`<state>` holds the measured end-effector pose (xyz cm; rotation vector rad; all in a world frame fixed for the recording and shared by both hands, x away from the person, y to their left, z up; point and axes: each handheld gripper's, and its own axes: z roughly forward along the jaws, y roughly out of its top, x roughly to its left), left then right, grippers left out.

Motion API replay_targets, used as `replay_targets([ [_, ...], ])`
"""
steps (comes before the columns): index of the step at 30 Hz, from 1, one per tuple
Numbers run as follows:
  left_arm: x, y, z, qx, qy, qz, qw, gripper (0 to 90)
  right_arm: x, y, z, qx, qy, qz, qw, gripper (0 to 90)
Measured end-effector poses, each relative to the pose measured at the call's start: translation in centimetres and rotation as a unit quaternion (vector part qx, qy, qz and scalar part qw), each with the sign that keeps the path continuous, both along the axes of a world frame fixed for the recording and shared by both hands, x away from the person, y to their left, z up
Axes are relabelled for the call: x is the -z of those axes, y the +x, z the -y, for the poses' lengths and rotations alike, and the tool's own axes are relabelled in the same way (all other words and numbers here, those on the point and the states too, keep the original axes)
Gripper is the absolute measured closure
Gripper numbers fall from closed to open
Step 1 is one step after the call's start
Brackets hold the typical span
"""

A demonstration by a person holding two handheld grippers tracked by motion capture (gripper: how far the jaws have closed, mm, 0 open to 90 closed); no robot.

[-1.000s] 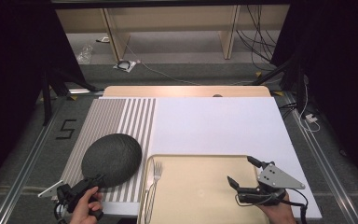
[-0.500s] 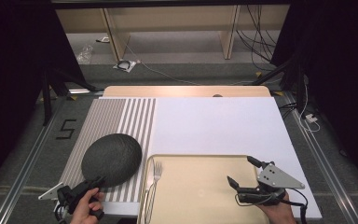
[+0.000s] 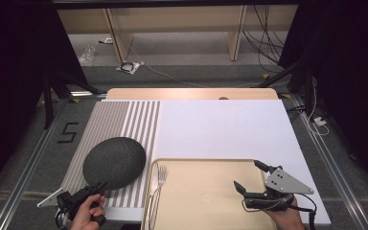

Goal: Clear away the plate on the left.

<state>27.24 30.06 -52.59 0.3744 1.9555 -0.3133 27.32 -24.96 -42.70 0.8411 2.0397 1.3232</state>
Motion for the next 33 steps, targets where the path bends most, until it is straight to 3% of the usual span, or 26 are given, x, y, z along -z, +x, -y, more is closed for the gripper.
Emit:
replay_targets([
  [18, -0.45, -0.04, -0.09, 0.005, 0.006, 0.012, 0.9999, 83.4, -0.03, 0.00, 0.07, 0.000, 0.000, 0.000, 1.0000, 11.7],
  [33, -0.67, -0.08, 0.15, 0.021, -0.010, 0.025, 0.9994, 82.7, -0.05, -0.01, 0.10, 0.001, 0.001, 0.000, 1.0000, 11.8],
])
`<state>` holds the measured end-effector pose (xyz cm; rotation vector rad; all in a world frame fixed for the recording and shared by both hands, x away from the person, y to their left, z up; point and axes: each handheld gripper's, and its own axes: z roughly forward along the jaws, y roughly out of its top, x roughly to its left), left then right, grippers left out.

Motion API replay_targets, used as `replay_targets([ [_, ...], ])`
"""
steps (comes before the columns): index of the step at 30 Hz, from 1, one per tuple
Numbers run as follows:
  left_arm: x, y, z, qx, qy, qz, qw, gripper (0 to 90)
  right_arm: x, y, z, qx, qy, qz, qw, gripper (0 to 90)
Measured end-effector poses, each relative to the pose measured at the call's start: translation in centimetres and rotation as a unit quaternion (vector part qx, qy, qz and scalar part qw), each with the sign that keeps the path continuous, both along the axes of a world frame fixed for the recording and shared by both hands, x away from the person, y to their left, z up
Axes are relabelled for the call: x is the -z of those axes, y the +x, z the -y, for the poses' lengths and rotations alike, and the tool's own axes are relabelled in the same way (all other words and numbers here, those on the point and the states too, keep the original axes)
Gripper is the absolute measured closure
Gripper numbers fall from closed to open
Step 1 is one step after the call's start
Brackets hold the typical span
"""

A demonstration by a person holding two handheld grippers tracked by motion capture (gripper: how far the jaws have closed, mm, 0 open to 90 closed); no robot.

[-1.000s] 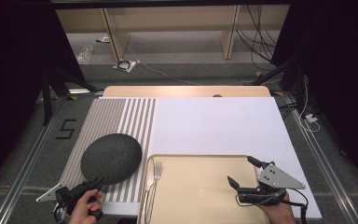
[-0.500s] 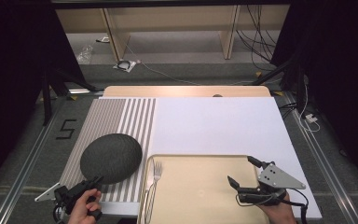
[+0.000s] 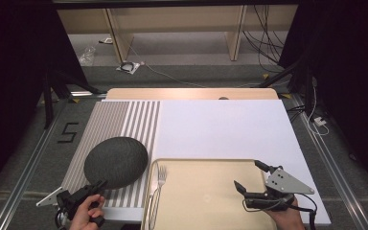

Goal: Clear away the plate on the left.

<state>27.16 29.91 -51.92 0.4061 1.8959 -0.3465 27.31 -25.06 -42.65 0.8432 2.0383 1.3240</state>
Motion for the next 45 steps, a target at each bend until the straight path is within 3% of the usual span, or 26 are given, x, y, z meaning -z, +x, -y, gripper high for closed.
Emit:
replay_targets([
  [11, -0.4, 0.0, 0.8, 0.032, -0.008, 0.018, 0.9993, 82.2, 0.0, 0.0, 0.0, 0.001, 0.000, -0.002, 1.0000, 11.7],
  [17, -0.8, 0.0, 1.7, 0.047, -0.023, 0.027, 0.9983, 82.1, 0.0, 0.1, 0.0, 0.000, -0.002, 0.000, 1.0000, 11.7],
  [34, -1.4, -0.2, 3.9, 0.108, -0.024, 0.046, 0.9928, 81.0, 0.0, 0.0, 0.1, 0.001, -0.001, 0.000, 1.0000, 11.8],
  [38, -1.5, -0.2, 4.4, 0.113, -0.034, 0.050, 0.9917, 80.9, 0.0, 0.0, 0.1, 0.001, -0.002, 0.000, 1.0000, 11.8],
  [45, -1.6, -0.3, 5.5, 0.139, -0.040, 0.054, 0.9881, 80.8, 0.0, 0.0, 0.1, 0.001, -0.002, 0.000, 1.0000, 11.8],
])
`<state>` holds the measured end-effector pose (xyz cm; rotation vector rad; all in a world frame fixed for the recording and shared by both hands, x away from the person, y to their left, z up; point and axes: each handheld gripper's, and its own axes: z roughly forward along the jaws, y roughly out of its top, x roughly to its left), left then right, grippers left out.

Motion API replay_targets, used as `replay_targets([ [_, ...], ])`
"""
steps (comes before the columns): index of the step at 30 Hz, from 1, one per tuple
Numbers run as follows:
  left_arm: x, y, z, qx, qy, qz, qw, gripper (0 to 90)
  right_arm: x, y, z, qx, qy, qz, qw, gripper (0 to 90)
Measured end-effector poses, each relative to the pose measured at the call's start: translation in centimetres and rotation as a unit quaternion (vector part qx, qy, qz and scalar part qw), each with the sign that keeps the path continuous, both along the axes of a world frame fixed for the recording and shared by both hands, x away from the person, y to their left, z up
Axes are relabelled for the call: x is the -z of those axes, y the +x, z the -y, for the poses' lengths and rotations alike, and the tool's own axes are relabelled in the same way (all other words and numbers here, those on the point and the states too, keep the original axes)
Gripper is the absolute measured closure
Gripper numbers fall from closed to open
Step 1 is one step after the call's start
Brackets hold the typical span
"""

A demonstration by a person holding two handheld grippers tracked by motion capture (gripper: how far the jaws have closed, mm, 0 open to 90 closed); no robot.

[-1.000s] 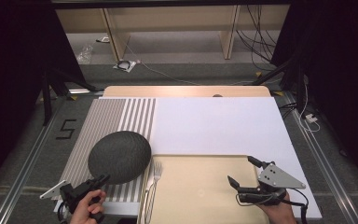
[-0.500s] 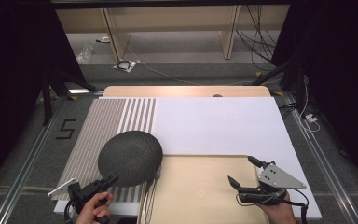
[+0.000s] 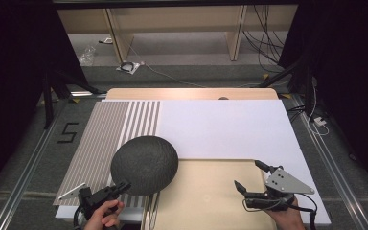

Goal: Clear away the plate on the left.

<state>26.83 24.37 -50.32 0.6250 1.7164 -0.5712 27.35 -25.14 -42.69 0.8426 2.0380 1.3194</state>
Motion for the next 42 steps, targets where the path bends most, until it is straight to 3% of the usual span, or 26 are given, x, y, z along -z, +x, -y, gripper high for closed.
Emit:
replay_targets([
  [17, -0.3, -0.2, 2.4, 0.047, -0.004, 0.005, 0.9989, 80.3, 0.0, 0.0, 0.0, 0.000, 0.000, 0.000, 1.0000, 11.7],
  [30, -0.2, -0.3, 4.3, 0.088, 0.002, 0.005, 0.9961, 80.0, 0.0, 0.0, 0.0, 0.000, 0.001, 0.000, 1.0000, 11.7],
  [42, 0.0, -0.3, 5.6, 0.111, 0.006, 0.000, 0.9938, 79.9, 0.0, 0.0, 0.0, 0.001, 0.002, -0.001, 1.0000, 11.7],
])
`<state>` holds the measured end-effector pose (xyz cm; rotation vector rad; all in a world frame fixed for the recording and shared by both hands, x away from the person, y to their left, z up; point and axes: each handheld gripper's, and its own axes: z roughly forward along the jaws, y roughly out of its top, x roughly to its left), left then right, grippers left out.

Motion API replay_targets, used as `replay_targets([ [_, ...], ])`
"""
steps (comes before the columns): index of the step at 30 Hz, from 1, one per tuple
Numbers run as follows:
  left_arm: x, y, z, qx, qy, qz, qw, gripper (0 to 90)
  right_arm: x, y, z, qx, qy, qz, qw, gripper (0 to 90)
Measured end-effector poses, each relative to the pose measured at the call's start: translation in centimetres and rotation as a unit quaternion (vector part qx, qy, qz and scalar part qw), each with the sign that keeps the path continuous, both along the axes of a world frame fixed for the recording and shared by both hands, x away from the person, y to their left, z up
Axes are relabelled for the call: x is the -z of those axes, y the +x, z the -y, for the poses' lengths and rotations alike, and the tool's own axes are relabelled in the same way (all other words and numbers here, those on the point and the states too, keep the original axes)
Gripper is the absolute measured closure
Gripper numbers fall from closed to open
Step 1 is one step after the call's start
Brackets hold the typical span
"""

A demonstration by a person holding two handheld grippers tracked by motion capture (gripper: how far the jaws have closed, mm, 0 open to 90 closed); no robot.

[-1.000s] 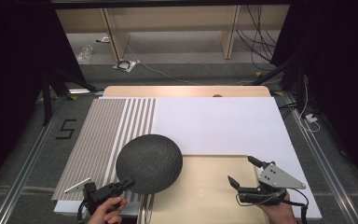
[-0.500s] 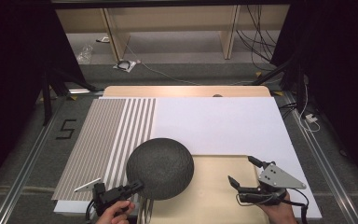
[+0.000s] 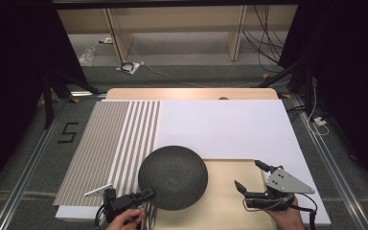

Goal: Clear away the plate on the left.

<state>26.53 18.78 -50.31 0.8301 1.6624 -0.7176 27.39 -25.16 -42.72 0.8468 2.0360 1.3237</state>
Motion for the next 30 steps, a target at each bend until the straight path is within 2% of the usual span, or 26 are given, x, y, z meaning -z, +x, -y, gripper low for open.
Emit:
replay_targets([
  [16, 0.2, 0.1, 1.8, 0.038, 0.016, -0.003, 0.9991, 79.4, 0.0, 0.0, 0.0, 0.000, 0.000, 0.001, 1.0000, 11.7],
  [30, 0.5, 0.0, 2.9, 0.058, 0.021, -0.005, 0.9981, 79.3, 0.0, 0.0, 0.0, -0.001, -0.001, 0.001, 1.0000, 11.7],
])
